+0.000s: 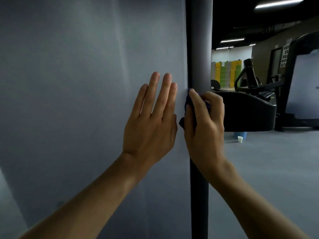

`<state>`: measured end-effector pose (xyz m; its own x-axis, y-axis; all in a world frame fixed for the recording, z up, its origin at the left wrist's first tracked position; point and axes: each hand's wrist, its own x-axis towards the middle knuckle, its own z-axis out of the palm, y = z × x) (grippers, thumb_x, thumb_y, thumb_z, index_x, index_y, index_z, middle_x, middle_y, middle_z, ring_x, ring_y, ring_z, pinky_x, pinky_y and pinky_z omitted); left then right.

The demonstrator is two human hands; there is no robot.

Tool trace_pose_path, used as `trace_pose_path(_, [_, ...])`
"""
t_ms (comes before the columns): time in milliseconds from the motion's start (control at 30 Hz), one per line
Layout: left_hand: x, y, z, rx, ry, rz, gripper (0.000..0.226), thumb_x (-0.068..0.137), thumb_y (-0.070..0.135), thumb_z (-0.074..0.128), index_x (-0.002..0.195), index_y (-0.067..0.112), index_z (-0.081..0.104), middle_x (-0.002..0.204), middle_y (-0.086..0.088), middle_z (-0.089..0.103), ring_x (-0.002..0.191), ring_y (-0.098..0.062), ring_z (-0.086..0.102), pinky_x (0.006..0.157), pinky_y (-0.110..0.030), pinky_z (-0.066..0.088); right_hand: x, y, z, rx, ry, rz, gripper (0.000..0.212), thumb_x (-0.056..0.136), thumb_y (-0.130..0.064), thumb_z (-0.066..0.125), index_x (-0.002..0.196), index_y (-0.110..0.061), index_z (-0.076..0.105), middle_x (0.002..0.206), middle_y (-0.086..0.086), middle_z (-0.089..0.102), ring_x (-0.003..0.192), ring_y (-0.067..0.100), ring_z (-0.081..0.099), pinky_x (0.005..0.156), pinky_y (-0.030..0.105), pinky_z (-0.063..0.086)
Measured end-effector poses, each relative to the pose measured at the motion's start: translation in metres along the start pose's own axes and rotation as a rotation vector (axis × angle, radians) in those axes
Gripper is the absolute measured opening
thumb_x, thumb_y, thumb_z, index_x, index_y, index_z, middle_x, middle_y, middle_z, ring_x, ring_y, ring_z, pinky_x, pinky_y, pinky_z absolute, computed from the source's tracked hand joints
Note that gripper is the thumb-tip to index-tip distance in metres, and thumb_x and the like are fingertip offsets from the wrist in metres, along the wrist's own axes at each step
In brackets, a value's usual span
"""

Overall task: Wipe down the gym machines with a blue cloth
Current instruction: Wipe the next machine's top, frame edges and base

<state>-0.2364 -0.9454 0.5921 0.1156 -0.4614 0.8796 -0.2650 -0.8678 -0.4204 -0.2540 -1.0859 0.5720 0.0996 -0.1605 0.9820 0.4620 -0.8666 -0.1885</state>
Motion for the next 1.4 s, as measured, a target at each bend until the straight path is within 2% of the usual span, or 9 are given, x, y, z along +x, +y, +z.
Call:
trace_pose_path(67, [-0.007,0.004,0.002,-0.005,-0.013,-0.014,0.062,0.113,0.032,0.023,0.164,-0.002,0.011,0.172,-0.022,0.008,0.159,-0.042,0.004,0.129,-0.053,0.011,0.017,0.002,0.002,0.052,0.014,0.009,0.03,0.104,-0.01,0.055,0.132,-0.001,0.063,0.126,0.019,0.053,0.112,0.03,0.055,0.093,0.038,0.054])
trace_pose_path(200, [-0.017,0.01,0.005,0.014,0.007,-0.019,0.062,0.112,0.031,0.024,0.164,-0.001,0.013,0.172,-0.022,0.008,0.16,-0.041,0.003,0.13,-0.053,0.01,0.024,0.0,0.005,0.061,0.052,-0.002,0.031,0.104,-0.01,0.055,0.134,-0.003,0.062,0.127,0.016,0.052,0.112,0.027,0.055,0.096,0.031,0.052])
trace_pose_path(433, [-0.051,0.029,0.012,0.005,0.021,-0.024,0.062,0.113,0.034,0.022,0.164,-0.002,0.013,0.172,-0.023,0.008,0.159,-0.042,0.001,0.129,-0.054,0.012,-0.101,0.024,-0.007,0.036,-0.092,-0.034,0.048,0.096,0.001,0.067,0.142,0.001,0.055,0.134,0.015,0.045,0.111,0.032,0.055,0.08,0.039,0.06])
trace_pose_path(667, [-0.053,0.031,0.014,0.004,0.016,-0.036,0.065,0.112,0.036,0.024,0.164,0.0,0.011,0.172,-0.021,0.005,0.16,-0.041,-0.001,0.129,-0.053,0.01,-0.025,0.015,0.003,0.01,0.002,-0.043,0.041,0.094,0.005,0.067,0.134,0.0,0.062,0.126,0.017,0.052,0.108,0.032,0.055,0.082,0.041,0.058])
trace_pose_path(800, [-0.06,0.033,0.014,0.004,0.011,-0.011,0.064,0.113,0.035,0.022,0.164,-0.001,0.009,0.172,-0.023,0.004,0.159,-0.042,-0.002,0.129,-0.054,0.012,-0.081,0.023,-0.001,0.016,-0.013,-0.032,0.051,0.09,0.004,0.072,0.139,-0.001,0.059,0.133,0.015,0.046,0.114,0.031,0.054,0.083,0.04,0.06])
trace_pose_path(933, [-0.082,0.034,0.015,-0.018,0.0,0.051,0.064,0.113,0.035,0.024,0.164,-0.001,0.01,0.171,-0.025,0.006,0.159,-0.042,0.001,0.128,-0.055,0.015,-0.138,0.029,-0.01,0.027,-0.121,0.011,0.047,0.096,-0.003,0.068,0.141,-0.002,0.058,0.133,0.011,0.043,0.111,0.03,0.057,0.079,0.038,0.061])
trace_pose_path(1067, [-0.093,0.032,0.017,0.007,-0.018,0.08,0.066,0.113,0.038,0.025,0.164,0.0,0.009,0.171,-0.024,0.005,0.16,-0.041,0.002,0.129,-0.053,0.014,-0.079,0.02,-0.004,0.006,-0.026,0.005,0.04,0.09,0.01,0.069,0.129,0.001,0.067,0.119,0.015,0.055,0.102,0.031,0.056,0.08,0.038,0.057])
trace_pose_path(1200, [-0.094,0.031,0.019,0.02,-0.021,0.08,0.067,0.113,0.043,0.021,0.165,0.001,0.009,0.171,-0.024,0.004,0.16,-0.041,0.003,0.129,-0.053,0.013,-0.041,0.009,0.0,-0.005,0.029,0.002,0.034,0.093,0.006,0.067,0.126,0.0,0.068,0.117,0.015,0.057,0.102,0.03,0.055,0.084,0.036,0.055])
trace_pose_path(1400, [-0.115,0.034,0.019,-0.007,-0.017,0.106,0.067,0.113,0.039,0.028,0.164,-0.001,0.009,0.171,-0.024,0.005,0.16,-0.041,0.003,0.129,-0.054,0.015,-0.147,0.03,-0.011,-0.012,-0.099,-0.002,0.051,0.092,0.001,0.072,0.141,-0.002,0.058,0.131,0.011,0.046,0.108,0.029,0.056,0.078,0.036,0.061])
